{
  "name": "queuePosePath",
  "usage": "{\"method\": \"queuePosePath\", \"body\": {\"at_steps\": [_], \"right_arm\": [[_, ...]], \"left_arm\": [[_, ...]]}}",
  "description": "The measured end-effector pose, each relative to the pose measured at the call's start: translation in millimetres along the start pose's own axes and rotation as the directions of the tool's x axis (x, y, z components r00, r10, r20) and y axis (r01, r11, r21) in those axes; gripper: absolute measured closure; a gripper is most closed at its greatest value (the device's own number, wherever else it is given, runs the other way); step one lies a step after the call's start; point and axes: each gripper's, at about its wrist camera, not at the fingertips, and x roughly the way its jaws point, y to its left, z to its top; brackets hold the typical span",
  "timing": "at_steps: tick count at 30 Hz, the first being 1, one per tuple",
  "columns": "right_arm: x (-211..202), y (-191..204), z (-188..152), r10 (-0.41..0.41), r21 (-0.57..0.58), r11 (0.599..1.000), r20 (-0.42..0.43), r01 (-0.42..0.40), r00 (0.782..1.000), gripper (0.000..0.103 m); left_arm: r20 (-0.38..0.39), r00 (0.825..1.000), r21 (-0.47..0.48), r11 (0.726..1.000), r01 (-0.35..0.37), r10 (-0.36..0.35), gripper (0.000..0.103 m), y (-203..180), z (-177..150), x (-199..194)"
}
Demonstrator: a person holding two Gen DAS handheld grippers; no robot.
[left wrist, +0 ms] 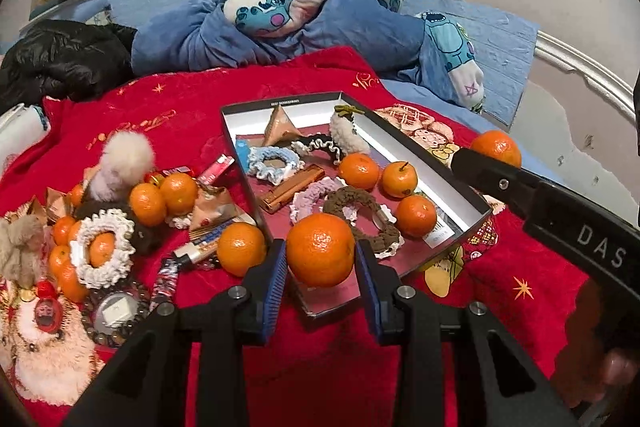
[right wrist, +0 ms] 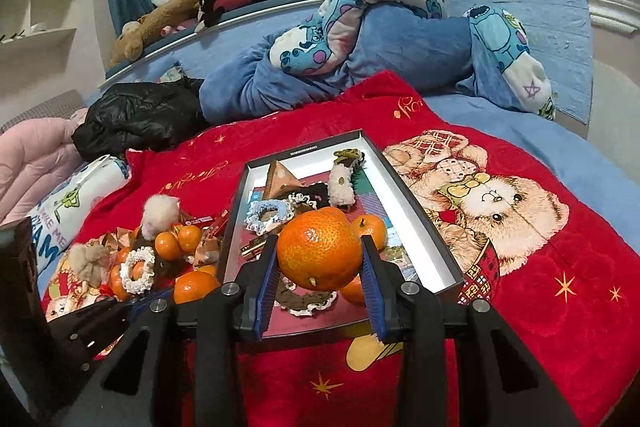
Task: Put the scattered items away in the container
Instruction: 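Lift and carry both mandarins over the white box, then open both grippers over the box to drop the mandarins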
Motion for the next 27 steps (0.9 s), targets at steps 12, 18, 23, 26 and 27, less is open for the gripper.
{"method": "queuePosePath", "body": {"at_steps": [12,18,23,26,27], "right_arm": [[19,-33,-5,-0.041,0.041,0.998,-0.081,0.044,0.996,0.066],[30,-37,-6,-0.016,0.042,0.999,-0.12,0.021,0.993,0.067],[41,-35,-10,-0.024,0.03,0.999,-0.156,0.029,0.987,0.067],[45,-40,-9,-0.02,0.051,0.998,-0.167,0.028,0.986,0.067],[47,-42,-9,-0.015,0.06,0.998,-0.172,0.026,0.985,0.067]], "left_arm": [[-0.05,0.998,0.01,0.999,0.032,-0.031,0.068,-11,2,19],[-0.075,0.996,0.011,0.998,0.054,-0.053,0.068,-14,8,30],[-0.125,0.991,0.038,0.998,0.049,-0.044,0.068,-18,9,46],[-0.139,0.989,0.047,0.998,0.051,-0.044,0.068,-18,10,53],[-0.143,0.989,0.048,0.998,0.047,-0.04,0.068,-18,10,55]]}}
